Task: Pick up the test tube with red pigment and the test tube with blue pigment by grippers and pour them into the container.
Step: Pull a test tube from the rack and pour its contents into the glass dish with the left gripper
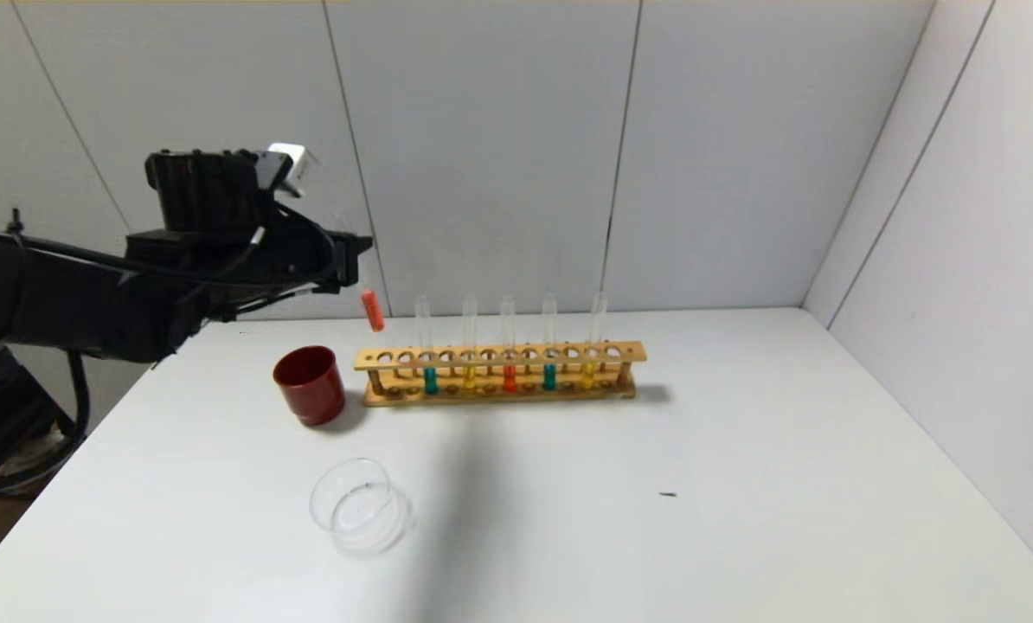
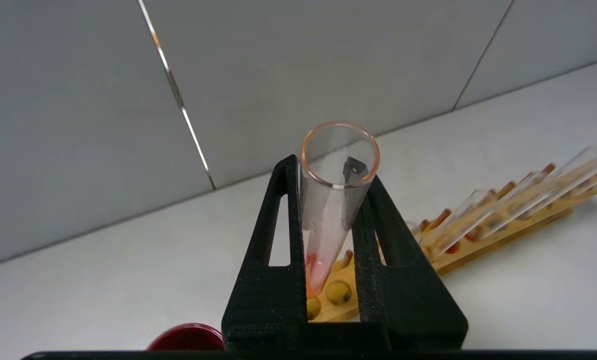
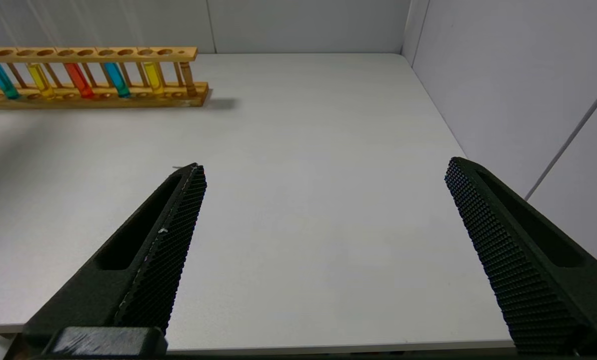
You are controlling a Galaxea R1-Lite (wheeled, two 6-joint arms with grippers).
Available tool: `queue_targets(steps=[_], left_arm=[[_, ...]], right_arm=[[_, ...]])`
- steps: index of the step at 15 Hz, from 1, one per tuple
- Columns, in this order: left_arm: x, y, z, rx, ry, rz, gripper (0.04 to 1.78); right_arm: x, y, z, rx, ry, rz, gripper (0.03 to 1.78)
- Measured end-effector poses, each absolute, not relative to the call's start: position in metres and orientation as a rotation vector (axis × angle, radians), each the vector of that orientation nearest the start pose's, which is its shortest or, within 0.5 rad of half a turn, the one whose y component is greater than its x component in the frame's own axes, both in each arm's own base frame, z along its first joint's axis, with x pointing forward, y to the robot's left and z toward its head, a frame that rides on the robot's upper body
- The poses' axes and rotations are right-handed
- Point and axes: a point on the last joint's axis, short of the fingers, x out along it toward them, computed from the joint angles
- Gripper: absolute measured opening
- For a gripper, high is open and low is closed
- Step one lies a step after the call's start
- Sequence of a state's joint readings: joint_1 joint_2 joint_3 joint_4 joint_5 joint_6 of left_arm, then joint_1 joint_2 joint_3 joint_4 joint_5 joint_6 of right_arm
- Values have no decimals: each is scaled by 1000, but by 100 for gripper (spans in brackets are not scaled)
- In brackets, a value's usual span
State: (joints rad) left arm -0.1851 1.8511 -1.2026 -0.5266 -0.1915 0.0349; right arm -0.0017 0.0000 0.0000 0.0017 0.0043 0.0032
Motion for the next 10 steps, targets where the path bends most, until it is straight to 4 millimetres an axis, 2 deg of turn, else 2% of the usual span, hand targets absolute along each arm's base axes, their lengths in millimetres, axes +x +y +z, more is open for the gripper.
queue_targets(steps=[2, 4, 5, 7, 10], left_arm=[[344, -68, 261, 37, 83, -375, 32], [322, -64, 282, 56, 74, -379, 32], [310, -60, 287, 84, 97, -379, 32], [290, -48, 281, 207, 183, -368, 32], [275, -36, 266, 330, 236, -389, 32]], right_arm=[[-23, 0, 75, 3, 2, 3, 175], [-23, 0, 75, 3, 2, 3, 175], [-23, 0, 75, 3, 2, 3, 175], [-23, 0, 75, 3, 2, 3, 175], [-23, 0, 75, 3, 2, 3, 175]])
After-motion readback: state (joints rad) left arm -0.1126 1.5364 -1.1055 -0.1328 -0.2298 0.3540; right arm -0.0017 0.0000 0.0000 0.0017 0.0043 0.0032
